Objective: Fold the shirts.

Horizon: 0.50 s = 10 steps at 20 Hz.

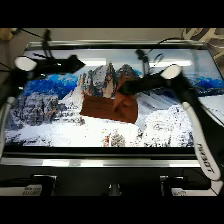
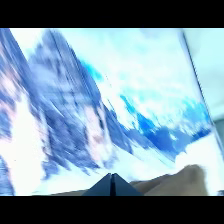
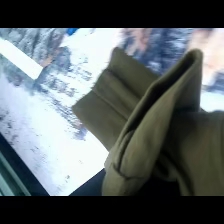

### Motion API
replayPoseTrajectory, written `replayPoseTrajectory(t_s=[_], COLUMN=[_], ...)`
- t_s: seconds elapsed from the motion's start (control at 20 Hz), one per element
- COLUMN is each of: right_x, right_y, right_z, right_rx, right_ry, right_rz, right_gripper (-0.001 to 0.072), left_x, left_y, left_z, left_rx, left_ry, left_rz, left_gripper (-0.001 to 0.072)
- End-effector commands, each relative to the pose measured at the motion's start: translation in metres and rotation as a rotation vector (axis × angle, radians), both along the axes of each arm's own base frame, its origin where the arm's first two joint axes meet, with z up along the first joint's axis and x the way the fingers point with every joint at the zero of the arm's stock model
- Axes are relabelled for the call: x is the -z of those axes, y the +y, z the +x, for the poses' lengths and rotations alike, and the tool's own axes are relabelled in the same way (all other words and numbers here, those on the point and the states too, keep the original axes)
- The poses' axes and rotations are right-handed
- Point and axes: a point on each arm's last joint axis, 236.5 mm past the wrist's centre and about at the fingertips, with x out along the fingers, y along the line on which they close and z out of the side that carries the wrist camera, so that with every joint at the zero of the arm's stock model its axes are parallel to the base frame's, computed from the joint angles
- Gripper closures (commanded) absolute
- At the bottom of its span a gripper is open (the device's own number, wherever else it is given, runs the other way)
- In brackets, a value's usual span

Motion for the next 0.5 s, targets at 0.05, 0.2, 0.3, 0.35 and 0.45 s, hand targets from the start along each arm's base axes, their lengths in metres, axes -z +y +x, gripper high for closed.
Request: replayPoseTrajectory(t_s=[0.05, 0.2, 0.3, 0.35, 0.45], right_x=[0.057, 0.052, 0.050, 0.055, 0.076], right_y=[0.113, 0.105, 0.062, 0.028, -0.055], right_z=[-0.002, -0.010, -0.015, -0.013, -0.010], right_rx=[-0.042, -0.120, -0.184, -0.183, -0.137], right_ry=[0.026, 0.018, 0.023, 0.041, 0.111], right_rz=[0.179, 0.208, 0.131, 0.055, -0.150], right_gripper=[0.0034, 0.0018, 0.0019, 0.0018, 0.0020], left_x=[-0.075, -0.094, -0.094, -0.091, -0.087], left_y=[0.071, 0.084, 0.089, 0.090, 0.091], left_z=[-0.041, -0.061, -0.066, -0.066, -0.065], left_rx=[-0.060, -0.070, -0.071, -0.070, -0.072], left_ry=[-0.153, -0.206, -0.208, -0.203, -0.196], left_rz=[0.153, 0.242, 0.281, 0.292, 0.299], left_gripper=[0.0685, 0.0684, 0.0684, 0.0684, 0.0684])
